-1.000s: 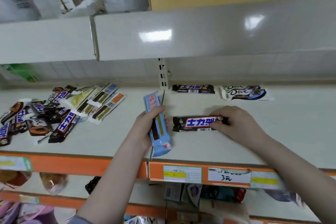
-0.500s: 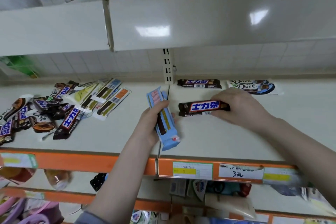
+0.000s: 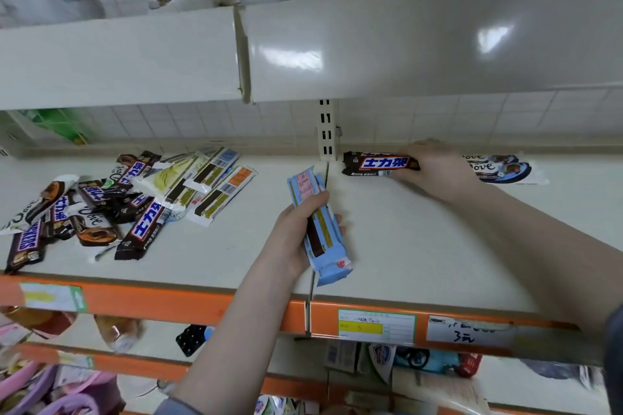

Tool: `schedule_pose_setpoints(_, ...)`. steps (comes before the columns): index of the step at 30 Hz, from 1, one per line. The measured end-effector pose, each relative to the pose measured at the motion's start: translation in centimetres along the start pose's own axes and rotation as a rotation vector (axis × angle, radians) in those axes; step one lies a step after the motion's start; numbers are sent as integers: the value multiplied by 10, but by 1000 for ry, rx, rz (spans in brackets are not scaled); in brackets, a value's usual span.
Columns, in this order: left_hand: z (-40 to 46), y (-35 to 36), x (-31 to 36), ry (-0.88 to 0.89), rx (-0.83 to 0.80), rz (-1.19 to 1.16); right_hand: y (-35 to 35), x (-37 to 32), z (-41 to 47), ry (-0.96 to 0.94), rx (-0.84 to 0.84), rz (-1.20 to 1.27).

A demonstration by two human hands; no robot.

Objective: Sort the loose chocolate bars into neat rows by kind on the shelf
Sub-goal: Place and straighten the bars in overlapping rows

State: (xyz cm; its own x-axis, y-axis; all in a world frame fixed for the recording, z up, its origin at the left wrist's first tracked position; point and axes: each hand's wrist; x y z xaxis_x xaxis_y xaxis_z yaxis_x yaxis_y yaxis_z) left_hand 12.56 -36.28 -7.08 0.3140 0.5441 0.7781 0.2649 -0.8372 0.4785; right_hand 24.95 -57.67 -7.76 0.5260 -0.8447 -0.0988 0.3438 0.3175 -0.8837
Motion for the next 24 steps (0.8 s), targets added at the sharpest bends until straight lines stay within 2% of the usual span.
schedule_pose_setpoints(6,1,-1,-1,24,-29,37,19,6,2,76,-83,-30)
schedule_pose_setpoints(16,4,-2,-1,14,-30,45,24,4,5,74,-22,-20)
schedule_pose_setpoints(24,4,-2,-1,20,-26,54,25,1,6,127,-75,-30)
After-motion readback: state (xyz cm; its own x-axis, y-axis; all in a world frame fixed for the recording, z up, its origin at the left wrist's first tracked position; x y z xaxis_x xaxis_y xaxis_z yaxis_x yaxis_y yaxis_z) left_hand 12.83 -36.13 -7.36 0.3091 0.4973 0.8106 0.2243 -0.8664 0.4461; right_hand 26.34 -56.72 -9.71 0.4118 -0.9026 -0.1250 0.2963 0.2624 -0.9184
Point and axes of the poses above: each hand's wrist, its own z-axis towards the middle knuckle, its own y-axis out of the palm, x = y × z, and after that the axes turned 3 degrees about -z, right-handed
